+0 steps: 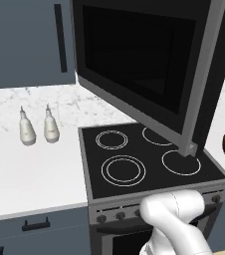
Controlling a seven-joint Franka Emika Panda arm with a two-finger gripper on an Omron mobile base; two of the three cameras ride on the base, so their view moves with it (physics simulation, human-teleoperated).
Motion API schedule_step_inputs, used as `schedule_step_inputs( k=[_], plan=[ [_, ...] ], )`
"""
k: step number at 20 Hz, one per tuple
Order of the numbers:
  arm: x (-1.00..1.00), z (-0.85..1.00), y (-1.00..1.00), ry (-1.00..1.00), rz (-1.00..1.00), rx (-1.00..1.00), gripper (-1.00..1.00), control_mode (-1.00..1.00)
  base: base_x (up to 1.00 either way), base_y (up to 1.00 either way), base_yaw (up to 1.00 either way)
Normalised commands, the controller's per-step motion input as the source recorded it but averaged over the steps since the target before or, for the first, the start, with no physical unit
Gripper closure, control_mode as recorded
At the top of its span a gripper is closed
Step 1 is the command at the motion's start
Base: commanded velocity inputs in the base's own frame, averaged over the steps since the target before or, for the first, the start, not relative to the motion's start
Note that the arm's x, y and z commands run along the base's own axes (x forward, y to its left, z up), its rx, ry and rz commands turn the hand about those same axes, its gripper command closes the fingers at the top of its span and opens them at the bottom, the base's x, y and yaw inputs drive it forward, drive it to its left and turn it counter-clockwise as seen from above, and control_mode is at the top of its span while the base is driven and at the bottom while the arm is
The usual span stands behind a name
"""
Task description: Open the microwave, place the bowl with waffle inside the microwave, then close the microwave door and turn it on.
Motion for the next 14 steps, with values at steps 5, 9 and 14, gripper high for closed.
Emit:
schedule_step_inputs(
  k=[5, 9, 14],
  plan=[
    [0.36, -0.07, -0.46, 0.09, 0.43, 0.75, -1.00, -1.00, 0.00, 0.00, 0.00],
    [0.69, -0.12, -0.23, 0.37, 0.36, 0.86, -1.00, -1.00, 0.00, 0.00, 0.00],
    [0.93, -0.50, 0.14, 0.37, 0.42, 0.66, -1.00, -1.00, 0.00, 0.00, 0.00]
  ],
)
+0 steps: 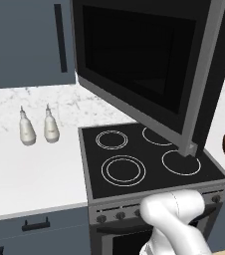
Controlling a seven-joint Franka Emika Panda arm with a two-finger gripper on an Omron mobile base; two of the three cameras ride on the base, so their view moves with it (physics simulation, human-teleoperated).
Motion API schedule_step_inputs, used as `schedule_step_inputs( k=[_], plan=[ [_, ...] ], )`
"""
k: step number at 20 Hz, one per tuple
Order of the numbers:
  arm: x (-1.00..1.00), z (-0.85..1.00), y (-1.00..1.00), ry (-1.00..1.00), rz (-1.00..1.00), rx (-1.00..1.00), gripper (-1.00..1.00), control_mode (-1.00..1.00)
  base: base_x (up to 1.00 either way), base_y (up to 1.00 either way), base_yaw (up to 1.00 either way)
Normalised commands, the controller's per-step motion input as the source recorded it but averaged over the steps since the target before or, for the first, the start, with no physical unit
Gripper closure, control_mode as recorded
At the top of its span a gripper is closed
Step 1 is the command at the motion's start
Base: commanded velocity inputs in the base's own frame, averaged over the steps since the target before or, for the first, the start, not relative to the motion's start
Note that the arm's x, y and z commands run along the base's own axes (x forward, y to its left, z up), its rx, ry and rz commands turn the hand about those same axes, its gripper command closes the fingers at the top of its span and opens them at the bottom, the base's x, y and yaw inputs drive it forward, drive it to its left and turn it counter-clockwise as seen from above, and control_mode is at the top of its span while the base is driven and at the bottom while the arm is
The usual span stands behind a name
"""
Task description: Open the microwave, place the bowl with waffle inside the microwave, then close the microwave door and turn it on.
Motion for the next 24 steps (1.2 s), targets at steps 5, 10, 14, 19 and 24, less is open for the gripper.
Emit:
schedule_step_inputs(
  k=[5, 10, 14, 19, 24],
  plan=[
    [1.00, -0.37, 0.57, 0.30, 0.36, 0.48, -1.00, -1.00, 0.00, 0.00, 0.00],
    [0.79, 0.06, 0.74, 0.13, 0.24, 0.25, -1.00, -1.00, 0.00, 0.00, 0.00],
    [0.14, -0.01, 1.00, 0.00, 0.28, 0.05, -1.00, -1.00, 0.00, 0.00, 0.00],
    [0.01, -0.01, 1.00, -0.01, 0.23, -0.01, -1.00, -1.00, 0.00, 0.00, 0.00],
    [0.00, 0.00, 1.00, -0.02, 0.21, -0.02, -1.00, -1.00, 0.00, 0.00, 0.00]
  ],
)
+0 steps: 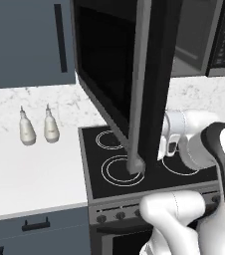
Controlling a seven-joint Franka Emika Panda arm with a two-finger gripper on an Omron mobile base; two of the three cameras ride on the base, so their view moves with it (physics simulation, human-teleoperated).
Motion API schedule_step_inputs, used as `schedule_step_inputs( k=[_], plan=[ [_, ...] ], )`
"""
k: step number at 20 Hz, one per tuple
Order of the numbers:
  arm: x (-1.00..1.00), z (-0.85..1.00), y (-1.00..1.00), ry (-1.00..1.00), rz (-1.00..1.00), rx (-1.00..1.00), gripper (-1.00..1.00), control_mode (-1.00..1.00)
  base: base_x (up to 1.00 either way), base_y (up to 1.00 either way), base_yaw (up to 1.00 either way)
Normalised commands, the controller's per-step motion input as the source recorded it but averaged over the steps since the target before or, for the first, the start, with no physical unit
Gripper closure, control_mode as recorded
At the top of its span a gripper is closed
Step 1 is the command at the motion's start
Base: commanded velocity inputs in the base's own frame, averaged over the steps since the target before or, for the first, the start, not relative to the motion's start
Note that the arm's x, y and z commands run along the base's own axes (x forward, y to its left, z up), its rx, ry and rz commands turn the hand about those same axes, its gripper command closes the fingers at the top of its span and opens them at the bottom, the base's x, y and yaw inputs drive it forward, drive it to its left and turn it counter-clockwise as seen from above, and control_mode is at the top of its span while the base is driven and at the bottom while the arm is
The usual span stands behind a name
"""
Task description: Open the microwave, place the bowl with waffle inside the microwave, then close the microwave door and turn it on.
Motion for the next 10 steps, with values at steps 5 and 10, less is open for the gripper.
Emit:
schedule_step_inputs(
  k=[5, 10],
  plan=[
    [0.03, -0.14, 0.42, -0.01, 0.10, -0.01, -1.00, -1.00, 0.00, 0.00, 0.00],
    [0.04, -0.11, -0.88, 0.00, 0.00, -0.02, -1.00, -1.00, 0.00, 0.00, 0.00]
  ],
)
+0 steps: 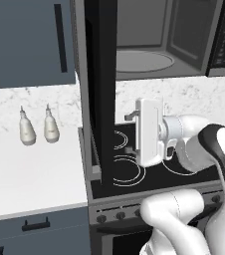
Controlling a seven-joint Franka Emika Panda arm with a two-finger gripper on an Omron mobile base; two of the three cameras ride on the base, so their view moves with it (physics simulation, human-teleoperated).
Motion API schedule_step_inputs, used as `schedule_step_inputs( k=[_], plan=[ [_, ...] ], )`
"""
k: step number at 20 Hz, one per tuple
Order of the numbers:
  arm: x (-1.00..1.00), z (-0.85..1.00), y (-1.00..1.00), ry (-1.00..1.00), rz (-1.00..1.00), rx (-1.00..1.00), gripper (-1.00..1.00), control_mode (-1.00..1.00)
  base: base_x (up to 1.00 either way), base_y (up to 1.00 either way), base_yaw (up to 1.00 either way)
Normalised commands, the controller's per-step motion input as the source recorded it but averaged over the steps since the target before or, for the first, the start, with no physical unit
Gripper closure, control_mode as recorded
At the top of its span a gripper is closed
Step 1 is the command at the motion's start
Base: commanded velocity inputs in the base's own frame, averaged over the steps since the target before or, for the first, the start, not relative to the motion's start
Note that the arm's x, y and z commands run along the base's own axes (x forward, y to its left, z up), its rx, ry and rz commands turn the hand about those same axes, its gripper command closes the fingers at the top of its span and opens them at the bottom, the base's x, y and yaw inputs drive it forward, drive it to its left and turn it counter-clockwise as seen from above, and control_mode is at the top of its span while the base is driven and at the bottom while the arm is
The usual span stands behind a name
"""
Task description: Open the microwave, place the bowl with waffle inside the microwave, then close the microwave door and turn it on.
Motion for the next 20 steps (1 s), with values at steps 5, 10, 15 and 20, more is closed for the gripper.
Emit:
schedule_step_inputs(
  k=[5, 10, 15, 20],
  plan=[
    [0.40, -0.08, -1.00, -0.08, -0.09, -0.21, -1.00, -1.00, 0.00, 0.00, 0.00],
    [0.97, -0.49, -1.00, -0.13, -0.01, -0.31, -1.00, -1.00, 0.00, 0.00, 0.00],
    [0.53, -0.90, -0.92, -0.33, 0.00, -0.76, -1.00, -1.00, 0.00, 0.00, 0.00],
    [0.27, -0.56, -0.43, -0.23, 0.08, -0.88, -1.00, -1.00, 0.00, 0.00, 0.00]
  ],
)
